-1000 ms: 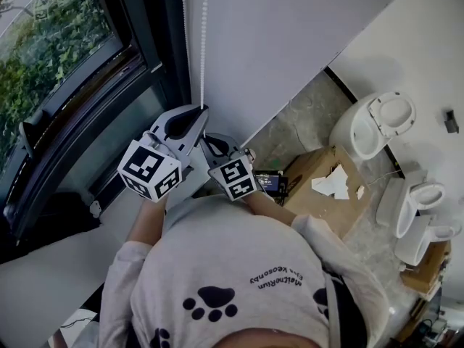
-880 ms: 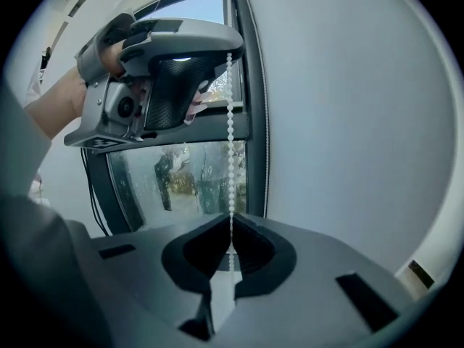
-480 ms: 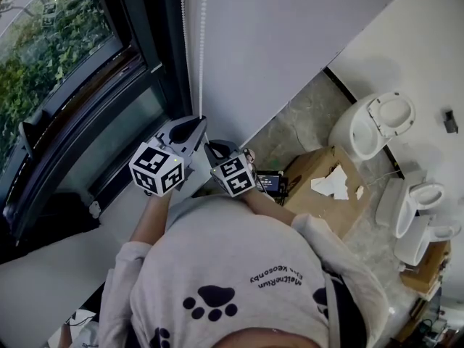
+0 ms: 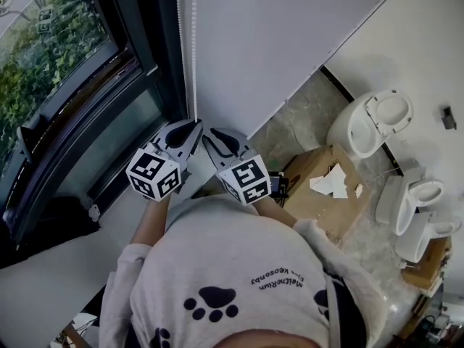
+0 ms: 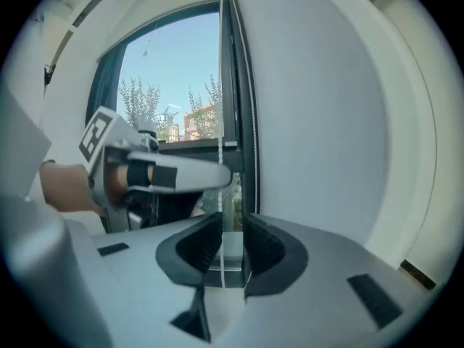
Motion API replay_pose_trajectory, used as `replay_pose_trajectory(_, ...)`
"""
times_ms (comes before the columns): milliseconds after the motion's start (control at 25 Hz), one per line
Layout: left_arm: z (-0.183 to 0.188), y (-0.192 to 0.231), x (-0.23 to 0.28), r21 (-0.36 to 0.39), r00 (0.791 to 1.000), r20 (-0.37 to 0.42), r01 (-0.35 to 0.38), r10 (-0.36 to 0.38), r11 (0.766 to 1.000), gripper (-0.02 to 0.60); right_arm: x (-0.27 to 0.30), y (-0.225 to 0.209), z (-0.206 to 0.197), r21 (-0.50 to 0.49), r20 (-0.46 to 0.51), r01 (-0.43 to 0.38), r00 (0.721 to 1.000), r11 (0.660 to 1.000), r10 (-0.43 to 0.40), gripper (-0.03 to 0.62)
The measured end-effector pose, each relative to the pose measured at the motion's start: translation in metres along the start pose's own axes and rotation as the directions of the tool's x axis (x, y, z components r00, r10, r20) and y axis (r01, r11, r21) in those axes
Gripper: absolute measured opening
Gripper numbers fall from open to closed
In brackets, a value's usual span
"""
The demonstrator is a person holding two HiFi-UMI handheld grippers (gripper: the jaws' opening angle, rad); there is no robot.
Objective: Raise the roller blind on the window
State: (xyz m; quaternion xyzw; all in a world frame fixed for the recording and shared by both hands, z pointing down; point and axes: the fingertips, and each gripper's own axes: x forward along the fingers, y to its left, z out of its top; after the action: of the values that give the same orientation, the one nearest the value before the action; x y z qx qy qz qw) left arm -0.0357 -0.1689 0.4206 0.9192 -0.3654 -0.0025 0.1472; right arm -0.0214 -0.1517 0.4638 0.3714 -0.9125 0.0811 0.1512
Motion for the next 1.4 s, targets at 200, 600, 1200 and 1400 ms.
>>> replay_pose_trajectory(200,0.001,0.003,-0.007,-0.001,1.000,0.015,-0.007,0.007,1.000,0.009,-0.035,0.001,0.077,0.001,0.162,0.011,0.987,1.000,-0.011,0.087)
replay_pose_trajectory(600,-0.001,-0.007,-0.006,0.002,1.000,0.019,0.010,-0.010,1.000,0.009,-0.057,0.013,0.209,-0.069,0.357,-0.063,0.930,0.996,0.084,0.087)
replay_pose_trajectory(1200,-0.022,-0.005,-0.006,0.037,0.999,0.019,-0.033,0.032,0.999,0.009,-0.040,0.019,0.208,-0.077,0.329,-0.077,0.939,0.994,0.098,0.009)
replay_pose_trajectory(1400,-0.057,-0.002,-0.004,0.016,0.999,-0.026,-0.043,0.043,0.999,0.009,-0.028,0.016,0.174,-0.044,0.295,-0.072,0.952,0.996,0.082,0.009)
